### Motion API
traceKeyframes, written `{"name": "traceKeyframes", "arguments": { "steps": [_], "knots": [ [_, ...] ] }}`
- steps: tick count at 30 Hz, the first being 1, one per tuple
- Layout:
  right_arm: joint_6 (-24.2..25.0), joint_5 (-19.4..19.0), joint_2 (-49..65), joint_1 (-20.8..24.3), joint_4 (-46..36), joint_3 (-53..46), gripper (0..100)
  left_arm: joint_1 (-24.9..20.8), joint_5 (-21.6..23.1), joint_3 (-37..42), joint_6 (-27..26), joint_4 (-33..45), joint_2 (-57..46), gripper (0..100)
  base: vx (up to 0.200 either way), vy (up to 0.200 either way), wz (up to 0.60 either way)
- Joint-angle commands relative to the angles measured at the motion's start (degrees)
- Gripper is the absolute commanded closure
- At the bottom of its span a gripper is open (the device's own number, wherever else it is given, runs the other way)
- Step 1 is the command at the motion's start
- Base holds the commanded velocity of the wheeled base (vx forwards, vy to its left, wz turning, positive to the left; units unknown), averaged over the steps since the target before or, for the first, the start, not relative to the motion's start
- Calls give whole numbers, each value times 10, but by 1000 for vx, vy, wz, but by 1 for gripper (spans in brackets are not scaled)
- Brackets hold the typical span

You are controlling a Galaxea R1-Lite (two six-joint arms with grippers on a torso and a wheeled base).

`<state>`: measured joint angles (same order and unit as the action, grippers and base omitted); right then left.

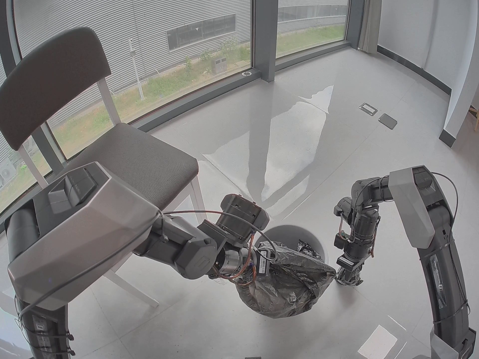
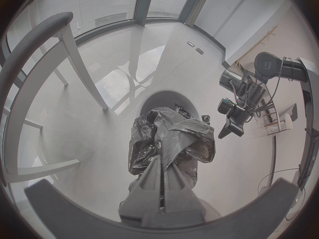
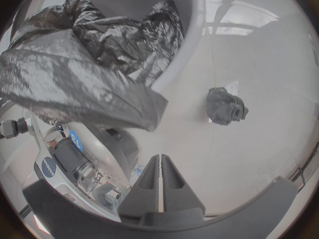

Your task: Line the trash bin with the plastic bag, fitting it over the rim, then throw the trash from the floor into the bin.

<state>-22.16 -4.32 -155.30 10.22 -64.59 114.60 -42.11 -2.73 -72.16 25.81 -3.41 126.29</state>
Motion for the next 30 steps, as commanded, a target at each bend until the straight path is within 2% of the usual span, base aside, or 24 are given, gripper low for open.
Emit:
{"name": "traceKeyframes", "arguments": {
  "steps": [1,7,8,11,23,30],
  "knots": [
    [2,-1,17,-2,-17,0,100,-2,0,11,0,-1,-10,100,0,0,0],
    [3,-3,19,0,-70,0,100,-3,-1,18,0,-3,-13,100,0,0,0],
    [5,-9,14,2,-110,0,100,-4,-1,25,0,-8,-15,100,0,0,0],
    [9,-10,22,2,-141,0,100,-6,-2,39,-2,-30,-16,100,0,0,0],
    [10,-12,61,7,-140,0,100,-10,-1,64,-7,-57,-27,100,0,0,0],
    [11,-11,61,9,-106,0,100,-14,-1,70,-7,-58,-33,100,0,0,0]
  ]
}}
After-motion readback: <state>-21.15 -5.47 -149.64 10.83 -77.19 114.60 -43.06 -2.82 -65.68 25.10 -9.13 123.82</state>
